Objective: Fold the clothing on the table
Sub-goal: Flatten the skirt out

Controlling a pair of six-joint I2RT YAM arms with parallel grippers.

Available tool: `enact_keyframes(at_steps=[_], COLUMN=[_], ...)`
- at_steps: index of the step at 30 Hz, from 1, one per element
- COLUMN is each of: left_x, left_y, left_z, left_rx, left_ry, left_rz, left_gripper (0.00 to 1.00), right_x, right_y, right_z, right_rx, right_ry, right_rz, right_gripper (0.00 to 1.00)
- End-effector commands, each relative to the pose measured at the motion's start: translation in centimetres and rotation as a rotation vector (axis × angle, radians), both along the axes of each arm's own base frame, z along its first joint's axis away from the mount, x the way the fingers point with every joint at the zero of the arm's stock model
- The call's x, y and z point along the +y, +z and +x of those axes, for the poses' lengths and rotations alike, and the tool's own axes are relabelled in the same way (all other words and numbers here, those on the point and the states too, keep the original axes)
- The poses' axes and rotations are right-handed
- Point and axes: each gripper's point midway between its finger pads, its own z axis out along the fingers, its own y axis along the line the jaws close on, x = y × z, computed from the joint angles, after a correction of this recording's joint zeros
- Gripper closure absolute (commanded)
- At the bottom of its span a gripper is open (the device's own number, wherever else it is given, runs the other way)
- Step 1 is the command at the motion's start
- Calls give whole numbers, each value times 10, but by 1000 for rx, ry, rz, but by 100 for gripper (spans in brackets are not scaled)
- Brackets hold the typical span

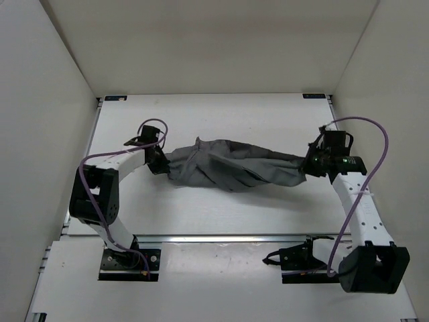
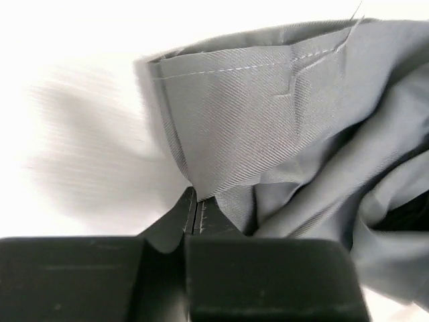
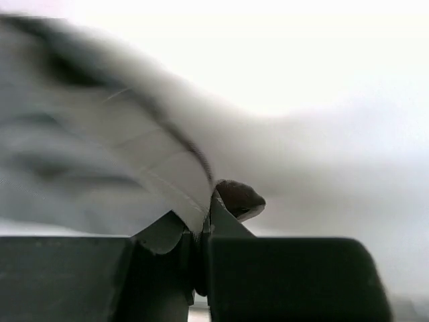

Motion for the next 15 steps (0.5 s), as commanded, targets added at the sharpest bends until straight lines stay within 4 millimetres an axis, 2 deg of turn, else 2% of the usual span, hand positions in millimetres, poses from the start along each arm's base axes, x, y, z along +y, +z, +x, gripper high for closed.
enact_keyframes(at_steps=[1,2,3,5,6,7,8,10,11,13,14,15], left_x=[19,19,21,19,19,18,16,10,5,-7,-13,-20], left_y=[13,12,10,8,9,14,19,43,59,76,87,90], left_z=[-11,-14,-16,-22,-21,-21,-18,-6,2,10,16,20], left_rx=[-20,-17,-14,5,9,4,-13,-78,-124,-167,-190,-192], left_ry=[-27,-34,-33,-42,-41,-38,-34,-29,-18,-31,-40,-47], left_rz=[41,35,34,9,-1,-10,-15,-32,-59,-88,-101,-110], left_gripper=[90,68,56,53,51,50,49,47,46,45,45,45], right_x=[-42,-48,-49,-44,-35,-34,-27,-14,4,39,63,83], right_y=[-53,-59,-59,-53,-44,-33,-28,-9,5,17,13,18], right_z=[-37,-43,-40,-37,-31,-24,-21,-12,-1,8,2,8], right_rx=[251,296,304,298,275,240,220,168,103,30,40,-2], right_ry=[-127,-156,-160,-163,-137,-141,-123,-113,-61,53,142,189], right_rz=[-107,-132,-143,-167,-169,-187,-197,-191,-141,-33,28,69], right_gripper=[97,86,68,53,47,42,41,37,37,37,38,38])
